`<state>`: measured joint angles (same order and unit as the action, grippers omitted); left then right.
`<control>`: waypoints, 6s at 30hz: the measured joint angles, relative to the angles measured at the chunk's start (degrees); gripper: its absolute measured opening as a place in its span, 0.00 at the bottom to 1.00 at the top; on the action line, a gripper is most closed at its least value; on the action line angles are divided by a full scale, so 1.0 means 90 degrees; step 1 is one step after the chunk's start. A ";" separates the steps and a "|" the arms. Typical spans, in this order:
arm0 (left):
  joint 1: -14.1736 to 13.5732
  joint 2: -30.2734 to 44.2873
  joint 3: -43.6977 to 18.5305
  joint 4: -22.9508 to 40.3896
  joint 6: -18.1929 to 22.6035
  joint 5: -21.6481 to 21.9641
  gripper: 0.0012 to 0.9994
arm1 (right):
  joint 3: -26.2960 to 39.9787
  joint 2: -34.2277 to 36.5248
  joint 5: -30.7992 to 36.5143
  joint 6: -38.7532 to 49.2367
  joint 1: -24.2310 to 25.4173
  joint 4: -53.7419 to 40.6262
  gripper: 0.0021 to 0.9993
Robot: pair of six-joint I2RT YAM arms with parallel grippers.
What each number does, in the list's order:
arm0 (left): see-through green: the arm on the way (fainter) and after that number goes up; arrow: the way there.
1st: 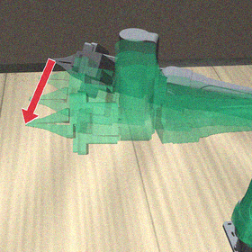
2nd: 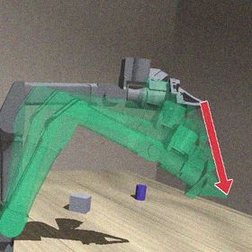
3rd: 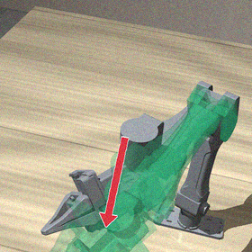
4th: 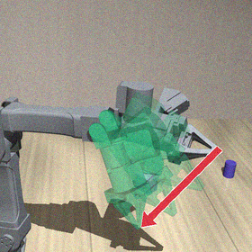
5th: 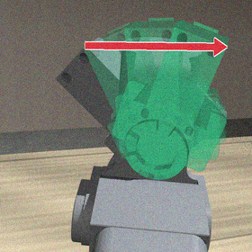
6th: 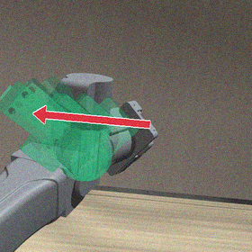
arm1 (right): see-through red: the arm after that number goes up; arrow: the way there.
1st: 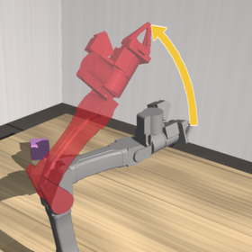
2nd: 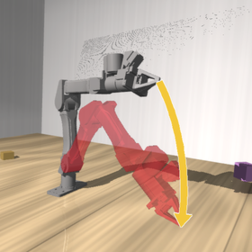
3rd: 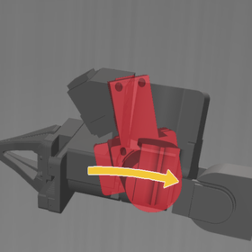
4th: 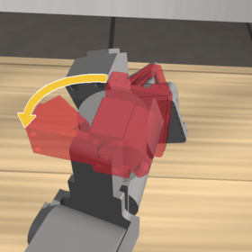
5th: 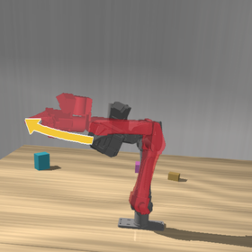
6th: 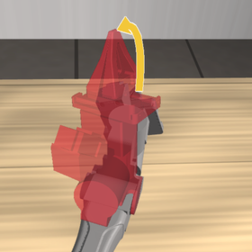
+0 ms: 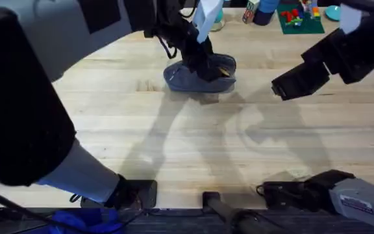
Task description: Unzip the bag, pick up the pens from the table one at a time and place them inside, then zip the bag closed.
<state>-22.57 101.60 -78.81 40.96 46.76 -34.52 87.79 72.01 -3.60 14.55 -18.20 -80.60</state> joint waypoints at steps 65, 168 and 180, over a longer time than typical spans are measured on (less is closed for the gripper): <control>0.1218 -0.2129 0.0000 0.1804 -0.0212 0.0120 0.99 | 0.0000 0.0000 0.0000 0.0000 0.0000 0.0000 1.00; 0.5042 0.1831 -0.0083 0.4209 0.7529 -0.3337 0.99 | 0.0000 0.0953 -0.0005 -0.4204 -0.0879 0.1763 1.00; 0.5042 0.1831 -0.0083 0.4209 0.7529 -0.3337 0.99 | 0.0000 0.1620 0.0240 -0.5036 -0.1087 0.1763 1.00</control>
<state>22.81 118.08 -79.55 78.85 114.52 -64.55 87.79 86.59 -1.44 -30.78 -27.98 -64.73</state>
